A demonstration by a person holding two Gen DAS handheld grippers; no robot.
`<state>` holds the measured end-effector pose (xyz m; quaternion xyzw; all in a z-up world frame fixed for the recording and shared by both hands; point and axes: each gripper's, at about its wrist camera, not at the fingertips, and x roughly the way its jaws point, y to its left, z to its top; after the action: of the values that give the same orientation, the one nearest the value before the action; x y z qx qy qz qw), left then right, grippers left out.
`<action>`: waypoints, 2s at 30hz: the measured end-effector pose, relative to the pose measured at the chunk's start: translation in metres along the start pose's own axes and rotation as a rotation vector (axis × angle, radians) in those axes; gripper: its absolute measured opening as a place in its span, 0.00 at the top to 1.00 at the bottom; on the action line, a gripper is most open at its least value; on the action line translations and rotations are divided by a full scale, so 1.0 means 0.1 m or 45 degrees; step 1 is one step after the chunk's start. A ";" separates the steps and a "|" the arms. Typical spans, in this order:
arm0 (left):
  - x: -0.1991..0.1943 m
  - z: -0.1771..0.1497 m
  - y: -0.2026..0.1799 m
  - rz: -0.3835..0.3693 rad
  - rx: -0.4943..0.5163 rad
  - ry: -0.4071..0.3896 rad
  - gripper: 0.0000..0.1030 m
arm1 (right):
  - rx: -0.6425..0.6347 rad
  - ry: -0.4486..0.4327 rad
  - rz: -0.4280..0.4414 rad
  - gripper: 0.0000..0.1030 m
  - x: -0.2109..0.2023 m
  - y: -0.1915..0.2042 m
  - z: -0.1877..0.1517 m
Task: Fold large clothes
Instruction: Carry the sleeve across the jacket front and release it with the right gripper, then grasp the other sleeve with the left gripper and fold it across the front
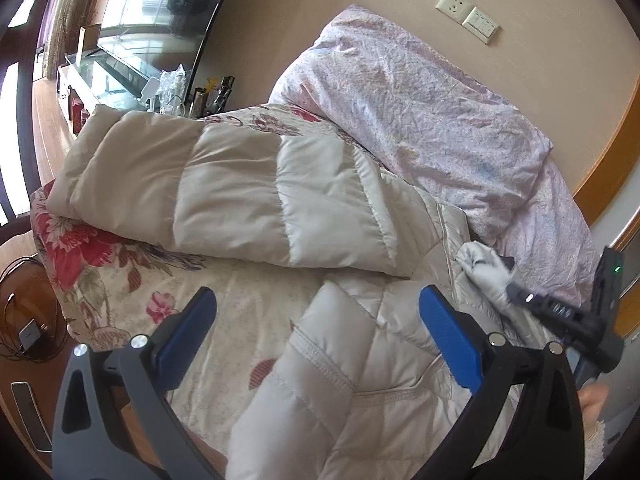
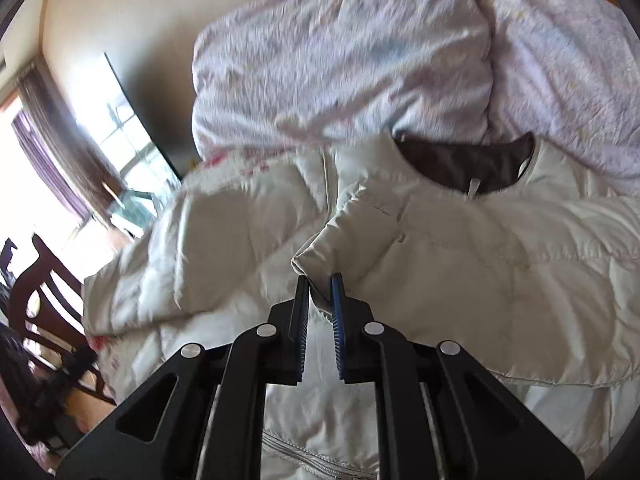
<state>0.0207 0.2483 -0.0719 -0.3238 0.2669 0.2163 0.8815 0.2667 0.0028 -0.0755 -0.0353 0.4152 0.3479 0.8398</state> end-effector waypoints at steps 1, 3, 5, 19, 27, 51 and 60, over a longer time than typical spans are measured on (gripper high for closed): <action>0.00 0.01 0.03 -0.001 -0.011 -0.003 0.02 | -0.019 0.046 -0.023 0.88 0.10 0.00 -0.09; 0.00 0.05 0.11 0.003 -0.042 -0.005 0.02 | -0.086 0.094 -0.072 0.85 0.17 0.02 -0.25; 0.03 0.10 0.19 0.013 -0.070 -0.002 0.02 | -0.187 0.120 -0.103 0.71 0.13 0.11 -0.31; 0.27 0.23 0.59 0.027 -0.296 0.053 0.02 | -0.137 0.095 -0.380 0.49 0.50 -0.18 0.12; 0.34 0.34 1.06 -0.007 -0.633 0.056 0.07 | 0.053 0.137 -0.162 0.44 0.14 -0.38 0.06; 0.22 0.60 1.98 0.008 -1.019 -0.041 0.53 | 0.031 0.042 -0.065 0.33 -0.79 -0.72 -0.38; 0.18 0.94 1.64 0.087 -0.768 -0.022 0.85 | -0.018 -0.009 -0.093 0.31 -0.97 -0.81 -0.52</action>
<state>-0.0257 0.4307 -0.0969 -0.5599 0.1938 0.3180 0.7402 0.2415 -0.1303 -0.0583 -0.0550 0.4084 0.3199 0.8532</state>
